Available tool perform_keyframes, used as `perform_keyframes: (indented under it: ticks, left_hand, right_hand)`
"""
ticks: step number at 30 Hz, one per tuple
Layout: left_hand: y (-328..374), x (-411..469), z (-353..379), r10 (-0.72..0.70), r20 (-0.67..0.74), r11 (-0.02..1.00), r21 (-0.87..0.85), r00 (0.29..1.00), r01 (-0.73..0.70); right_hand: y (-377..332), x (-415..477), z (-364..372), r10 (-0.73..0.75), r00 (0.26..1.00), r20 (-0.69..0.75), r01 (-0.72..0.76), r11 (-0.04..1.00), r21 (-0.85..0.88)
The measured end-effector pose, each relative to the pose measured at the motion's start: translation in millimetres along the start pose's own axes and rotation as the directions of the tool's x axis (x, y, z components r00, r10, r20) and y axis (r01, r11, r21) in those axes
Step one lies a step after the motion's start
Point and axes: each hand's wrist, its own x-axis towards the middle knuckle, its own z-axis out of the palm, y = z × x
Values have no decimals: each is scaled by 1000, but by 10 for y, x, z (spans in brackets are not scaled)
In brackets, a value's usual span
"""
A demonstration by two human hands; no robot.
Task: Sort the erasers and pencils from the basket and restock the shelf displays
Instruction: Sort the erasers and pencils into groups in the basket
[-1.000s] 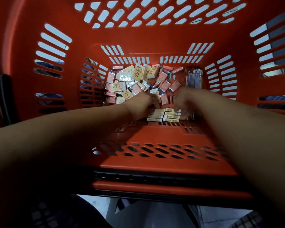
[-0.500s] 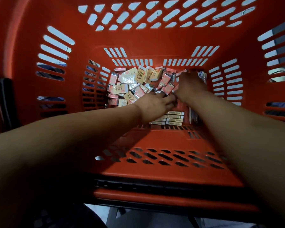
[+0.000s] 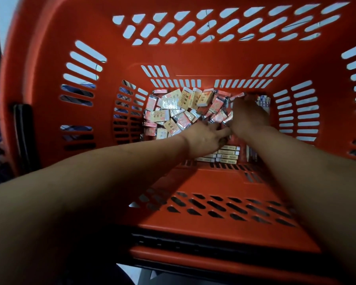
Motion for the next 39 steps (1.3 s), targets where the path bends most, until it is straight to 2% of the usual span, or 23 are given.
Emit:
perform_keyframes:
  ticks: [5, 7, 9, 11, 12, 14, 16, 18, 20, 22, 24, 26, 27, 29, 30, 33, 35, 36, 39]
  left_hand:
    - [-130, -156, -304, 44, -63, 999, 12, 997, -44]
    - [-229, -190, -411, -27, 31, 999, -19, 999, 28]
    - [-375, -250, -552, -173, 192, 966, -158, 966, 204]
    - [-548, -328, -748, -313, 297, 850, -336, 902, 406]
    - [-637, -369, -842, -358, 366, 793, -366, 859, 486]
    - [-792, -472, -960, -414, 548, 721, -291, 727, 629]
    - [-874, -629, -998, -496, 649, 649, -164, 577, 743]
    - [-943, -801, -968, -626, 603, 515, -157, 495, 843]
    - [-950, -917, -893, -739, 482, 439, -185, 470, 879]
    - [-936, -961, -825, -788, 432, 377, -223, 438, 899]
    - [-902, -951, -788, -823, 410, 312, -252, 393, 916]
    - [-880, -946, -773, -860, 370, 244, -305, 351, 921]
    - [-879, -950, -751, -877, 329, 249, -315, 351, 916]
    - [-879, -978, -682, -872, 287, 318, -283, 396, 905]
    - [-867, -986, -680, -863, 311, 323, -267, 399, 908]
    - [-810, -1007, -630, -877, 296, 277, -331, 378, 902]
    - [-736, -1055, -627, -904, 287, 188, -403, 318, 896]
    - [-707, -1094, -635, -903, 294, 179, -408, 315, 895]
    - [-665, -1237, -553, -855, 411, 199, -302, 315, 932]
  right_hand:
    - [-4, 19, -55, -23, 999, 26, 20, 994, 109]
    - [-26, 29, -117, -57, 995, 78, 40, 979, 199]
    - [-52, 45, -201, -48, 989, 142, 17, 977, 213]
    - [-85, 33, -308, -33, 976, 214, -1, 988, 157]
    - [-99, 27, -371, -30, 970, 240, -6, 989, 150]
    - [-120, 35, -485, -44, 958, 282, -7, 985, 175]
    - [-125, 43, -571, -38, 919, 392, -85, 952, 294]
    - [-159, 22, -596, -75, 881, 467, -159, 883, 443]
    - [-237, -30, -563, -128, 874, 469, -202, 781, 590]
    - [-350, -116, -506, -186, 879, 439, -209, 677, 705]
    - [-475, -215, -433, -228, 875, 428, -211, 615, 759]
    - [-590, -307, -339, -239, 861, 449, -235, 597, 767]
    - [-643, -350, -286, -241, 856, 457, -241, 596, 766]
    - [-732, -435, -176, -243, 851, 465, -243, 603, 759]
    - [-774, -475, -130, -246, 846, 473, -248, 604, 757]
    - [-886, -561, -28, -266, 825, 498, -278, 576, 769]
    - [-957, -599, 13, -269, 818, 509, -306, 546, 780]
    - [-994, -612, 36, -267, 817, 511, -319, 530, 786]
    - [-1136, -670, 108, -251, 824, 507, -333, 511, 793]
